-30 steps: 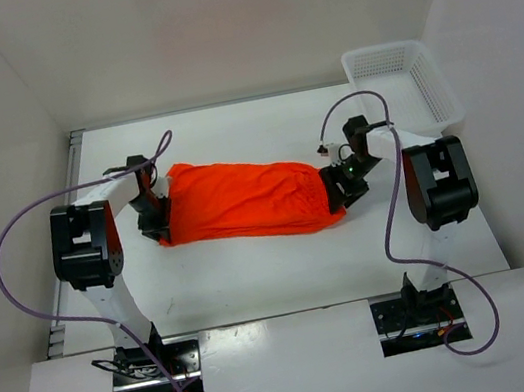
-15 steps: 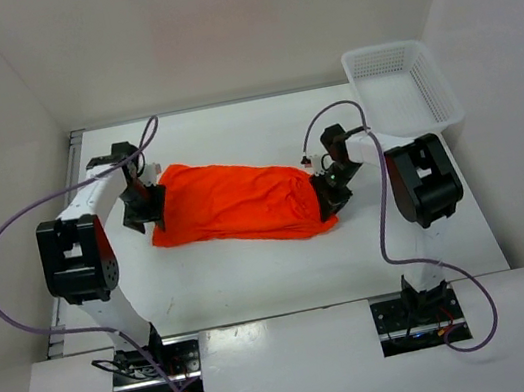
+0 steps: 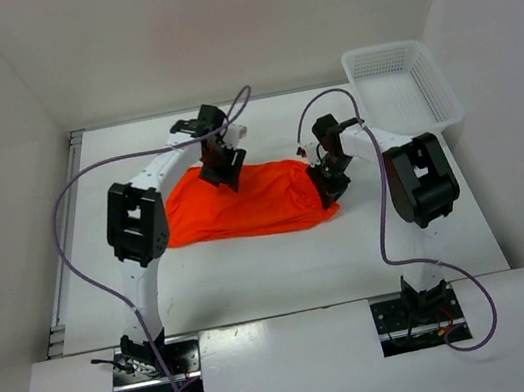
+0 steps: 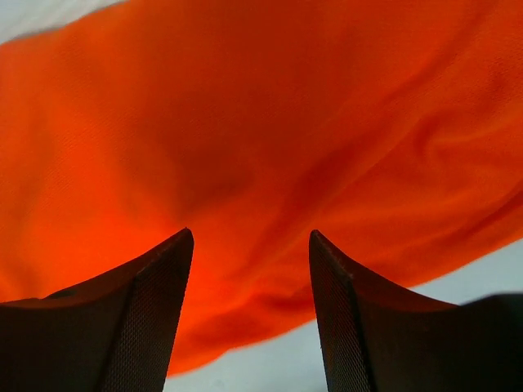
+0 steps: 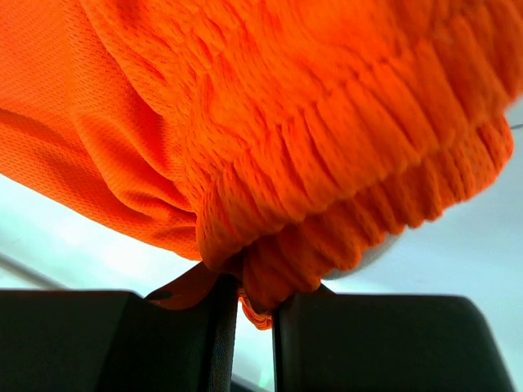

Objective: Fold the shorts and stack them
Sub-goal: Fold the shorts

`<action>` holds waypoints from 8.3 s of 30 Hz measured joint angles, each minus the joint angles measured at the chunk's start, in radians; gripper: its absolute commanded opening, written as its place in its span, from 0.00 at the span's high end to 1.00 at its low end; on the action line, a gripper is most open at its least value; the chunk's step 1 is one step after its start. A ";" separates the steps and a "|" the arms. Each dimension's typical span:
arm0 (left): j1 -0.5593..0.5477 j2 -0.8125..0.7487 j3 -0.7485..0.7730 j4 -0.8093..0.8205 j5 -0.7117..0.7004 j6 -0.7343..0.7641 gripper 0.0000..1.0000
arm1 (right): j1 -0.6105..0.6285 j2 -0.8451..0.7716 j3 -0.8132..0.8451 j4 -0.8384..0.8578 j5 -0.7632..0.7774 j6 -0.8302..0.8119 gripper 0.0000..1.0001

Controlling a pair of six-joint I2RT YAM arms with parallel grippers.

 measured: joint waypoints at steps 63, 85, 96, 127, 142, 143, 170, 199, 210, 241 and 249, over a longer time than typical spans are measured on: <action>0.051 0.305 0.196 0.276 0.250 -0.004 0.56 | 0.266 0.173 0.686 -0.058 0.476 -0.078 1.00; 0.094 0.304 0.197 0.279 0.239 -0.006 0.37 | 0.401 0.329 0.900 -0.112 0.287 -0.087 0.41; 0.255 0.263 0.184 0.218 0.064 -0.001 0.19 | 0.413 0.322 1.069 -0.167 0.026 -0.136 0.43; -0.143 0.348 0.487 0.183 -0.043 0.000 0.64 | 0.083 0.143 0.231 0.312 0.199 0.042 0.88; -0.024 0.199 0.146 0.274 -0.120 -0.002 0.86 | 0.102 0.143 0.197 0.398 0.206 0.082 0.89; 0.003 0.179 0.116 0.270 -0.126 -0.003 0.76 | 0.108 0.143 0.196 0.404 0.206 0.082 0.89; 0.063 0.032 0.156 0.137 0.036 0.000 0.17 | 0.201 0.143 0.248 0.375 0.211 -0.050 0.81; 0.212 0.025 0.051 0.137 0.278 -0.001 0.83 | 0.221 0.111 0.232 0.350 0.198 -0.096 0.56; 0.305 0.018 -0.142 0.185 0.276 -0.005 0.57 | 0.221 0.111 0.234 0.348 0.190 -0.080 0.46; 0.302 0.256 0.217 0.185 0.179 -0.004 0.74 | 0.185 0.235 0.293 0.369 0.034 0.177 0.87; 0.291 0.281 0.283 0.189 0.151 -0.003 0.76 | 0.184 0.198 0.229 0.416 0.032 0.178 1.00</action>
